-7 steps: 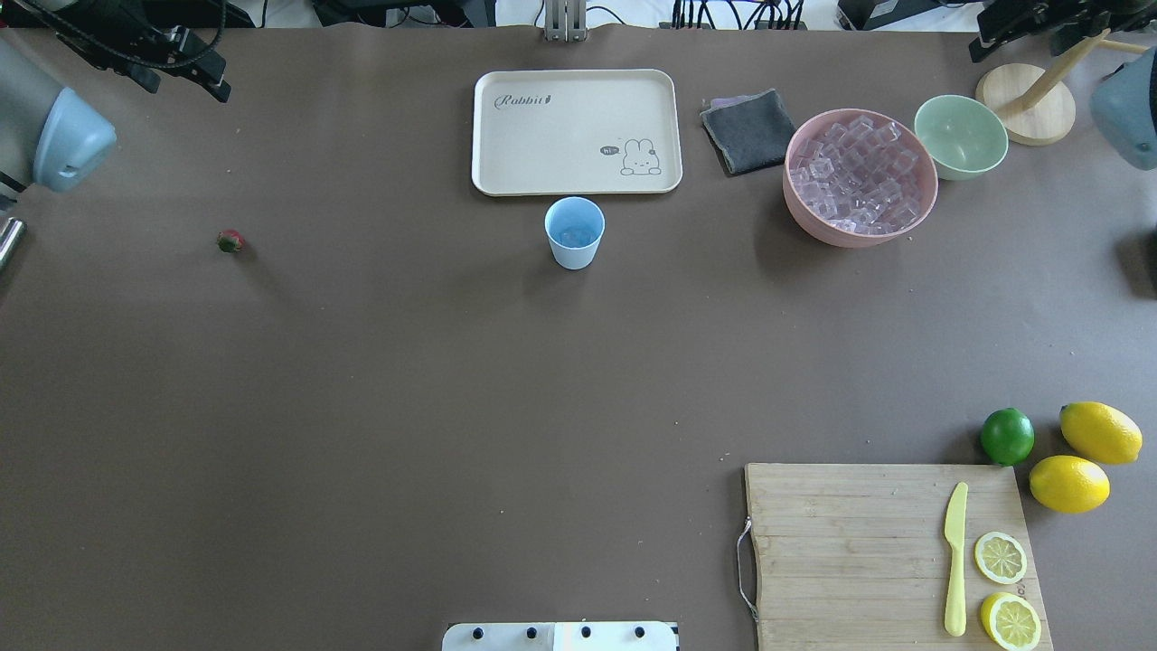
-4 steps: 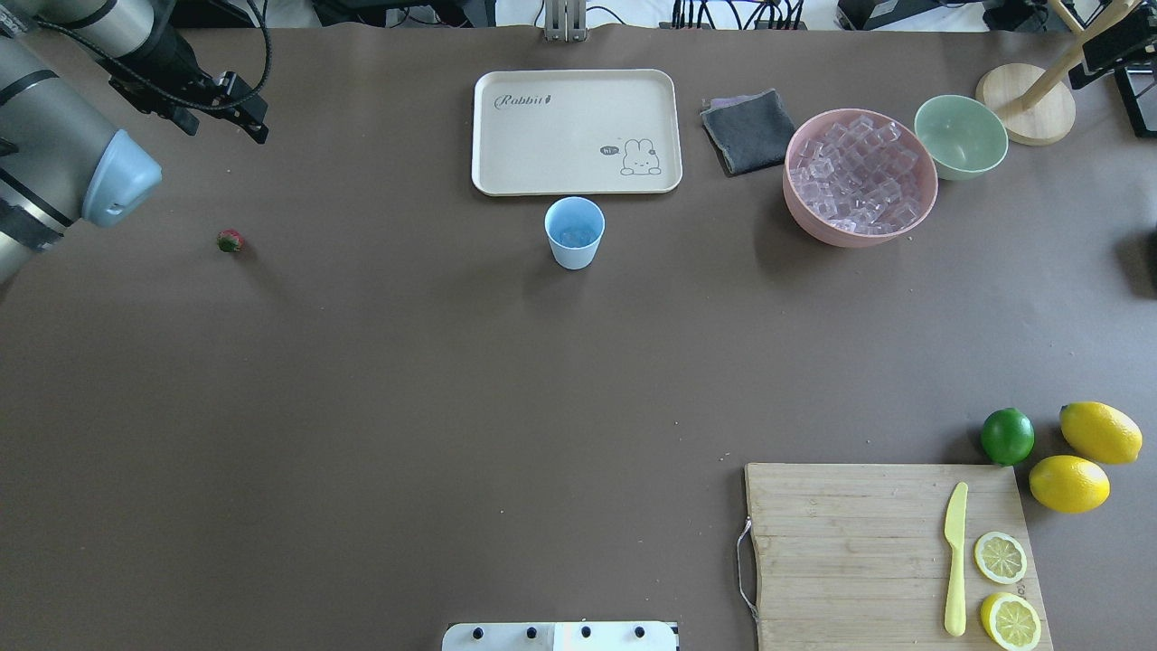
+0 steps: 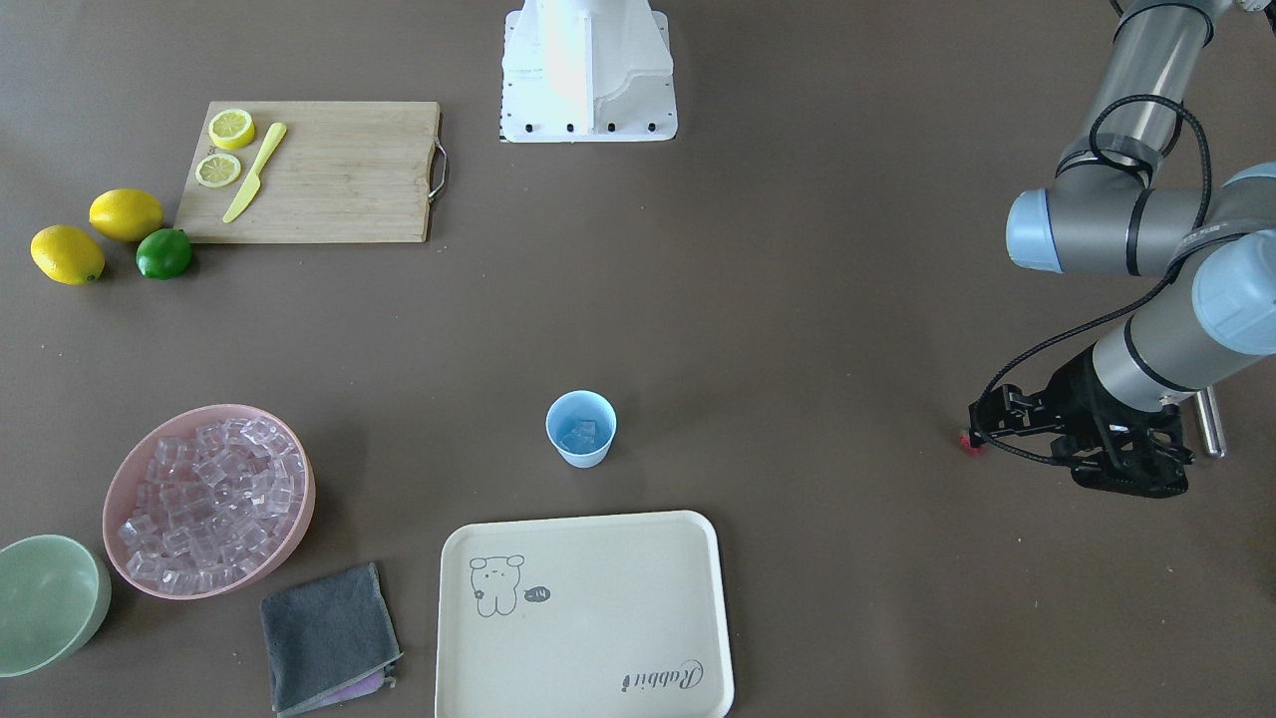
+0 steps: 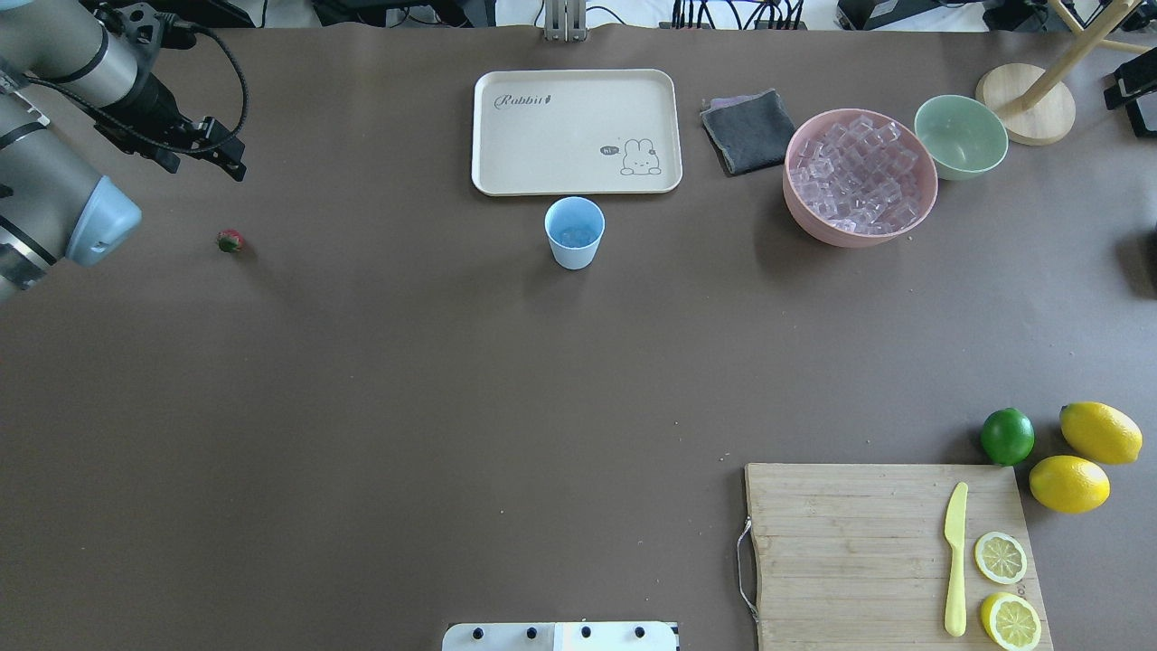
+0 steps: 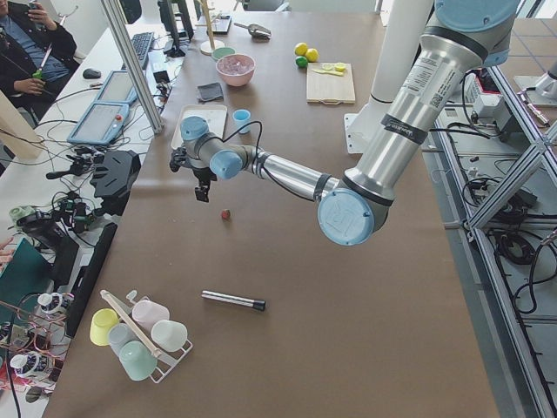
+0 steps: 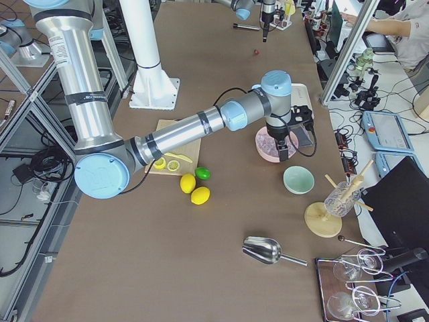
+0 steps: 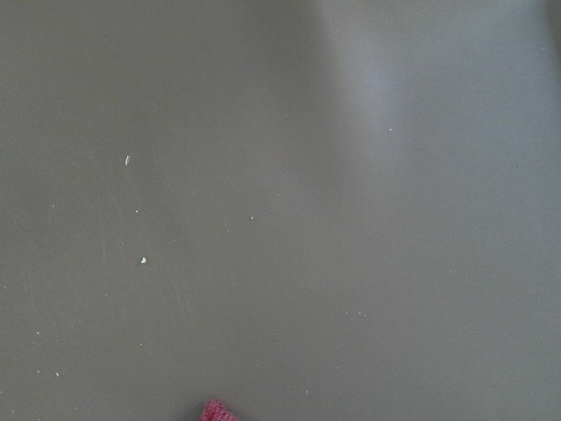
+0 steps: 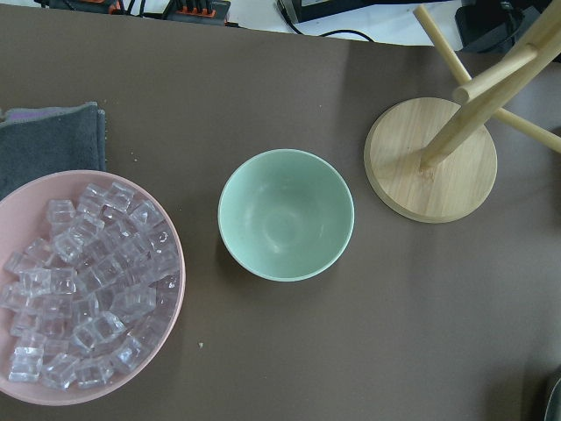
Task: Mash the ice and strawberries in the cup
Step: 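Move the left gripper down over the red strawberry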
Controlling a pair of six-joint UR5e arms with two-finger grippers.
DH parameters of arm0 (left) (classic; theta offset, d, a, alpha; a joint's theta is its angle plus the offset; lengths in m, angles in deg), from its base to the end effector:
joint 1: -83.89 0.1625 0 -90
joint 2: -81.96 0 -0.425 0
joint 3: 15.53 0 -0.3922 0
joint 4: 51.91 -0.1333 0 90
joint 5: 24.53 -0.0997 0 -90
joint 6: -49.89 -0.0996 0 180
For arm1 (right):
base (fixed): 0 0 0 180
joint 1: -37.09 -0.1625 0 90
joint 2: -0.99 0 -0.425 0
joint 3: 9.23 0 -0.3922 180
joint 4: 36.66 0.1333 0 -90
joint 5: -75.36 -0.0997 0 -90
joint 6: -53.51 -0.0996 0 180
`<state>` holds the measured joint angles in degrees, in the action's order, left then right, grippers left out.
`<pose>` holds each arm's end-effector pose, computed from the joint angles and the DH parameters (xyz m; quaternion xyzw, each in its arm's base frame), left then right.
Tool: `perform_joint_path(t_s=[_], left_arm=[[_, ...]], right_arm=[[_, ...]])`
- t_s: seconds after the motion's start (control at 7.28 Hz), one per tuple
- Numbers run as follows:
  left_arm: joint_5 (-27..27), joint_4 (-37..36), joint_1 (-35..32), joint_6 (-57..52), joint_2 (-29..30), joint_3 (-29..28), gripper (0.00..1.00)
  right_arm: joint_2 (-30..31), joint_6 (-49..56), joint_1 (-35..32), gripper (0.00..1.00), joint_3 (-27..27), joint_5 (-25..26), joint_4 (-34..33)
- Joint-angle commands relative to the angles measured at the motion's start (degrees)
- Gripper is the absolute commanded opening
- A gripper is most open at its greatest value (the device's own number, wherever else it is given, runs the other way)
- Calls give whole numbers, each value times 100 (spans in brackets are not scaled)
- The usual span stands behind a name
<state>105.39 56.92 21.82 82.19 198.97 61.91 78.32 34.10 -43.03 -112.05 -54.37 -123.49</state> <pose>0.2657 -0.6493 0.4524 0.0687 0.4180 0.0633 0.9036 -0.0294 -0.5749 0.4278 0.1420 -0.3774 -0.0081 0.9151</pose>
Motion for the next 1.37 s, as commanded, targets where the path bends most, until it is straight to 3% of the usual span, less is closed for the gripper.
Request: perform_joint_path(t_s=[0.0, 0.27, 0.41, 0.55, 1.24], left_arm=[[-11, 454, 28, 74, -64, -448, 98], [-19, 586, 334, 92, -64, -432, 98], [-454, 587, 579, 92, -64, -423, 98], [-546, 587, 686, 75, -64, -414, 98], [-520, 587, 661, 101, -231, -458, 98]], right_arm=[[106, 7, -4, 100, -141, 35, 17], [167, 7, -4, 100, -194, 44, 17], [168, 7, -4, 100, -186, 44, 17], [168, 7, 4, 100, -177, 44, 17], [211, 16, 4, 100, -212, 44, 95]])
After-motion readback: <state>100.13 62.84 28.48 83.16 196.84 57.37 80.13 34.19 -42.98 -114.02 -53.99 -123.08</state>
